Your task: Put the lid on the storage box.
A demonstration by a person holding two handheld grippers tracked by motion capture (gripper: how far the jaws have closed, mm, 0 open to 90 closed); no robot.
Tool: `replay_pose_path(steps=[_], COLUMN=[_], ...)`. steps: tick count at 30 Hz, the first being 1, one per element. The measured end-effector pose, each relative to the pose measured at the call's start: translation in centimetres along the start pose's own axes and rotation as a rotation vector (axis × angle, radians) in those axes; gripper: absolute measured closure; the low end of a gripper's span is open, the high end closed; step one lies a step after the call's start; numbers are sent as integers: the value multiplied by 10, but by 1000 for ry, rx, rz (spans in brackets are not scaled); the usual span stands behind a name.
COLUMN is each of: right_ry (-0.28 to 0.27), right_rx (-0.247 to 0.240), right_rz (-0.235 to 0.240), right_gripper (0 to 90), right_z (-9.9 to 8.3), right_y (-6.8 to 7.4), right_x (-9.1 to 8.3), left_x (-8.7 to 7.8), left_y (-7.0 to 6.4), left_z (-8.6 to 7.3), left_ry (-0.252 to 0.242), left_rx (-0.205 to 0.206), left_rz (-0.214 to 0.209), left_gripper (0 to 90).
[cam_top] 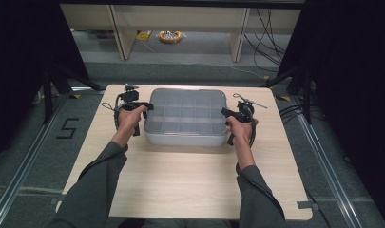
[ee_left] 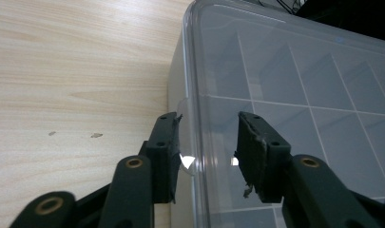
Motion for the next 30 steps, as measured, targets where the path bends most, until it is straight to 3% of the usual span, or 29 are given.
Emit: replay_pose_path(steps=[1, 4, 8, 12, 13, 18, 19, 20, 23, 24, 25, 26, 30], right_ry=[-13, -27, -12, 29, 12, 8, 7, 14, 11, -5, 5, -7, -9], right_rx=[-65, -91, -89, -33, -100, -104, -103, -81, -74, -95, -78, -107, -109], right_rz=[7, 15, 16, 8, 35, 36, 41, 35, 23, 23, 17, 21, 31], right_gripper=[603, 596, 588, 568, 568, 554, 529, 519, 504, 487, 474, 455, 439], right_z=[1, 0, 0, -1, 0, 1, 2, 2, 3, 5, 5, 8, 11], right_y=[-4, -3, -3, 2, -4, -4, -2, 1, 4, 4, 6, 6, 7], right_x=[1, 3, 2, 0, 2, 1, 0, -1, -2, -3, -4, -6, -12], left_x=[0, 0, 1, 0, -1, -6, -9, -9, -14, -16, -18, -19, -27], left_y=[0, 2, 3, 4, 4, 3, 2, 2, 1, 1, 2, 2, 7], left_z=[0, -1, -6, -8, -8, -6, -6, -6, -6, -6, -7, -7, -12], left_ry=[-2, -6, 22, 27, 30, 24, 39, 39, 26, 26, 26, 25, 20], left_rx=[-1, -17, -1, -6, -15, -27, -10, -10, -14, -18, -22, -28, -15], left_rz=[0, -14, -34, -46, -50, -69, -79, -79, -92, -96, -106, -113, -137], left_gripper=[566, 528, 516, 500, 499, 446, 399, 400, 374, 374, 369, 357, 339])
Point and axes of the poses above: each handheld gripper's, and its own axes: x roughly forward along the jaws, z roughly out of its top, y roughly to its left, the point moved 3 cm from there along x, roughly forward along the jaws, and after that the axes turned 12 degrees about -y, right-handed, at the moved point
